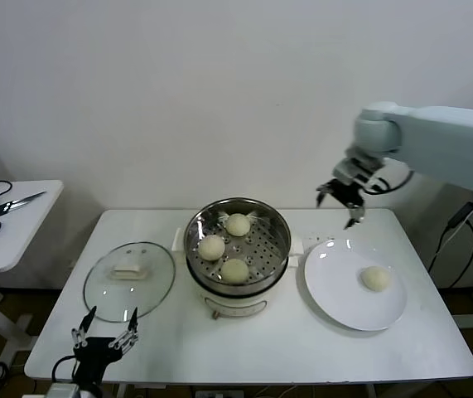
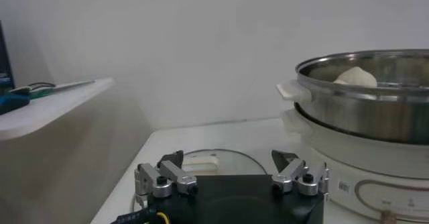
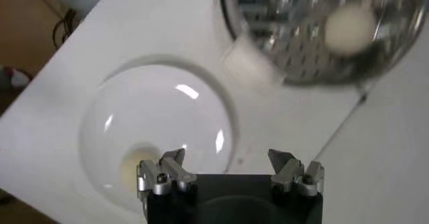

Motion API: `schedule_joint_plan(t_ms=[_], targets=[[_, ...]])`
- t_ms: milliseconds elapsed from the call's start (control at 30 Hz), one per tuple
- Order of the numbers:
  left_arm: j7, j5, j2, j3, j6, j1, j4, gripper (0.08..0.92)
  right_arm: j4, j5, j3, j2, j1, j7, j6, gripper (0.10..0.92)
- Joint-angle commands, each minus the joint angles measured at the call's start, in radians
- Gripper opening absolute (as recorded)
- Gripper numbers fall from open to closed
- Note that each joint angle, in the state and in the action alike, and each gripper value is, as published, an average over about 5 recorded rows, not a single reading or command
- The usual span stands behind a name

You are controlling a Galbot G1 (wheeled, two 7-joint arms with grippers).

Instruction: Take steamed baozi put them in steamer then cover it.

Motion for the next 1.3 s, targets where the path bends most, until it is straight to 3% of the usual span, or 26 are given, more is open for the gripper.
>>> schedule_joint_plan(t_ms=[33,367,1100,1300], targets=[[0.001,-0.004,0.002,0.000,0.002,-0.004,-0.002,0.823,-0.111,-0.081,0.206,-0.265,-0.333,0.022,-0.180,0.823],[0.000,0.000,-0.003,-0.004,-0.003,0.012,-0.005,0.823,-0.231,-0.202,0.509,-0.192,-0.646,0.053,-0.227,0.823],[-0.005,0.016,-0.024,-0.005,-0.014,0.032,-0.001,0.823,-0.350,-0.244,0.641,-0.037,-0.780,0.103,-0.236,0.821],[-0.006,0.019,-0.024,-0.003,-0.014,0.033,0.002,0.823,-0.341,-0.240,0.640,-0.040,-0.764,0.104,-0.235,0.731]])
